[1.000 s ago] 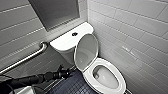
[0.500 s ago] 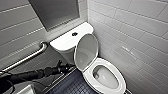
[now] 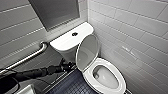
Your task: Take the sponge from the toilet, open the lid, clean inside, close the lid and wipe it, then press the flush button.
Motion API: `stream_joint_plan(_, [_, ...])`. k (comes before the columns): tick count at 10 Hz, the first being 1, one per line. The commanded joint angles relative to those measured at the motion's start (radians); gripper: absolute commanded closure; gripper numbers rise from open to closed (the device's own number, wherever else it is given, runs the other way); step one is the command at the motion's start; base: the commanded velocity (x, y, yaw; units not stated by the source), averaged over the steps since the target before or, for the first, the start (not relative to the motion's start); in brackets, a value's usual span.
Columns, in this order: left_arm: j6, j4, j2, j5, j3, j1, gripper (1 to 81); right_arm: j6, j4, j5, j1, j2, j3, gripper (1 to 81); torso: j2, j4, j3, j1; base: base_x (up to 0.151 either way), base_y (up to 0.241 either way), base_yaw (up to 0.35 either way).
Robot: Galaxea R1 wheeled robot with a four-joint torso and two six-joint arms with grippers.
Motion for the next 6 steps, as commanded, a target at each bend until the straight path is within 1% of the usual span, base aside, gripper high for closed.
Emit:
stream_joint_plan(1, [0.011, 0.023, 0.034, 0.126, 0.060, -0.088, 1.0, -0.004, -0.025, -0.053, -0.002, -0.029, 0.018, 81.1, 0.000, 0.000, 0.000, 0.000, 0.000, 0.000, 0.000])
stream_joint_plan(2, [0.012, 0.033, 0.045, 0.131, 0.073, -0.072, 1.0, -0.003, -0.025, -0.055, 0.004, -0.027, 0.015, 81.1, 0.000, 0.000, 0.000, 0.000, 0.000, 0.000, 0.000])
stream_joint_plan(3, [0.012, 0.070, 0.046, 0.160, 0.085, -0.063, 1.0, -0.002, -0.023, -0.056, 0.007, -0.026, 0.015, 81.1, 0.000, 0.000, 0.000, 0.000, 0.000, 0.000, 0.000])
stream_joint_plan(4, [0.012, 0.145, 0.039, 0.231, 0.106, -0.036, 1.0, 0.004, -0.023, -0.055, 0.010, -0.027, 0.015, 81.1, 0.000, 0.000, 0.000, 0.000, 0.000, 0.000, 0.000])
stream_joint_plan(5, [0.014, 0.260, 0.017, 0.313, 0.123, 0.041, 1.0, 0.004, -0.020, -0.055, 0.010, -0.032, 0.012, 81.1, 0.000, 0.000, 0.000, 0.000, 0.000, 0.000, 0.000])
stream_joint_plan(6, [0.015, 0.460, -0.048, 0.338, 0.149, 0.158, 1.0, -0.002, -0.025, -0.053, 0.010, -0.029, -0.009, 81.1, 0.000, 0.000, 0.000, 0.000, 0.000, 0.000, 0.000])
